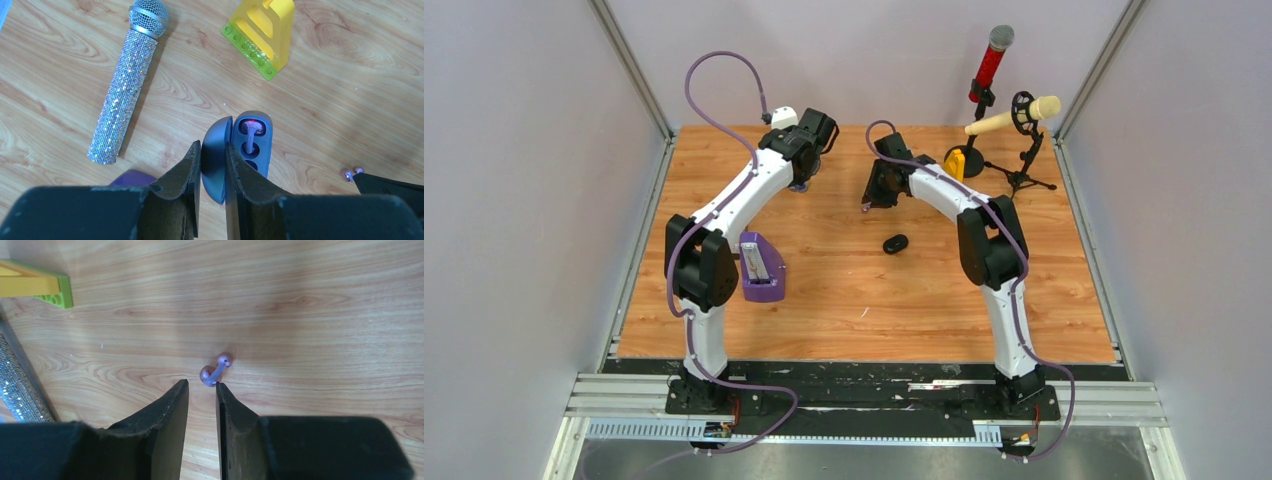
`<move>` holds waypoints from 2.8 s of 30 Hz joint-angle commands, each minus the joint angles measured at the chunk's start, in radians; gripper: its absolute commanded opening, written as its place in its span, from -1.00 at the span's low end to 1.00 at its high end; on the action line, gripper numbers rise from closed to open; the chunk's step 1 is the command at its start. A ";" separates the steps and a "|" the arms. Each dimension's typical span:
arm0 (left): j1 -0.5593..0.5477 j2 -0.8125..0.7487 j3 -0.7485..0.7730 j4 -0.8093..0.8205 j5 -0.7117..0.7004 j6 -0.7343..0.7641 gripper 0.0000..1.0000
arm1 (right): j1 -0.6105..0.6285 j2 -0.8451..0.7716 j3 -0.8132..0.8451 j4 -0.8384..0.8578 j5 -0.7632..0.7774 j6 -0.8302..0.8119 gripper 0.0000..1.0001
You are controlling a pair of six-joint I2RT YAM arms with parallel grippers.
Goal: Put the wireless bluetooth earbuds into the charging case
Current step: Pick up the earbud from the center of the board.
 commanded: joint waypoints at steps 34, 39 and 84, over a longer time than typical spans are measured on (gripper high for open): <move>-0.007 -0.048 0.016 0.003 -0.034 -0.012 -1.00 | 0.005 0.045 0.065 -0.003 0.014 0.021 -0.43; -0.007 -0.048 0.015 0.004 -0.033 -0.012 -1.00 | 0.004 0.051 0.075 -0.005 0.011 0.020 -0.44; -0.008 -0.048 0.019 0.000 -0.031 -0.010 -1.00 | 0.000 0.055 0.044 -0.007 -0.013 0.020 -0.51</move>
